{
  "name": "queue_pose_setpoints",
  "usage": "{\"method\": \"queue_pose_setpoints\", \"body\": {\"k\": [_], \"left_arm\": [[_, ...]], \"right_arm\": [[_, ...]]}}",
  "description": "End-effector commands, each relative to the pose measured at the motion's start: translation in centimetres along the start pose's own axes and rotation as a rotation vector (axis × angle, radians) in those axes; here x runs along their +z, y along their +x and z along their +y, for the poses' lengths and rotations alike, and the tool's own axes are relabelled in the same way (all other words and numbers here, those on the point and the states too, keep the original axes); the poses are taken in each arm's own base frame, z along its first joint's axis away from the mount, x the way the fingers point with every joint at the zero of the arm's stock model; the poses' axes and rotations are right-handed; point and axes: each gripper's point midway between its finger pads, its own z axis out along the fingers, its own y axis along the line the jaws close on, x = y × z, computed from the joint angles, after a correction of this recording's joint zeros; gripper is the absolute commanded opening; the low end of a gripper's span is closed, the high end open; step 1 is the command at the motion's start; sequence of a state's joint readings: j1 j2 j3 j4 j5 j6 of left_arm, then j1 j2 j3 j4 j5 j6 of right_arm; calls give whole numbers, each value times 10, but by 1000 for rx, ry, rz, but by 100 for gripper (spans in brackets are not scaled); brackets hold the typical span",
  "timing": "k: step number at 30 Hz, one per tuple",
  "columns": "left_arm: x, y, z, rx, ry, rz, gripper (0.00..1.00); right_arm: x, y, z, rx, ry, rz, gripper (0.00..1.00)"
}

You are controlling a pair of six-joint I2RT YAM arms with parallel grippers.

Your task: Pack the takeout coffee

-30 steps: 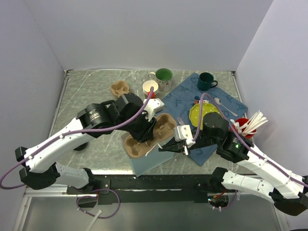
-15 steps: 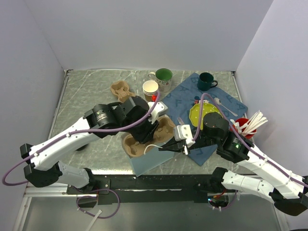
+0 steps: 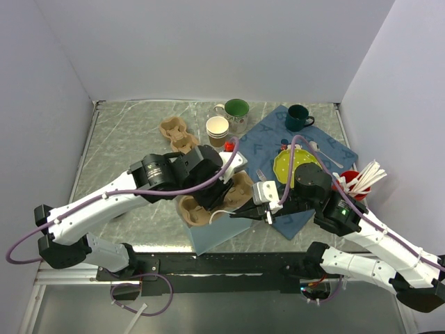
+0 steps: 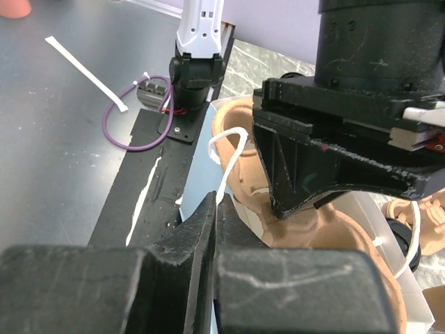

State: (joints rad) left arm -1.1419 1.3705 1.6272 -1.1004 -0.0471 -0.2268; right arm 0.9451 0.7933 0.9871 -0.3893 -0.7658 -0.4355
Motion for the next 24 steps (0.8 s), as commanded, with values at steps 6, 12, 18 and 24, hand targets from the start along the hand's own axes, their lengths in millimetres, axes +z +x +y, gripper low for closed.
{"method": "queue_pose_setpoints", "body": {"k": [6,12,18,24], "left_arm": [[9,4,19,16,-141,-9,20],[7,-1,26,15,-183,-45,18],[5,0,34,27,-227,-46,19],[6,6,30,15,-202,-50,20]], "right_arm": [[-2,3,0,-9,18,7,0],[-2,3,3,1,5,-1,0],[0,-3,15,20,-63,-30,0],[0,-4,12,27,-37,-43,0]]}}
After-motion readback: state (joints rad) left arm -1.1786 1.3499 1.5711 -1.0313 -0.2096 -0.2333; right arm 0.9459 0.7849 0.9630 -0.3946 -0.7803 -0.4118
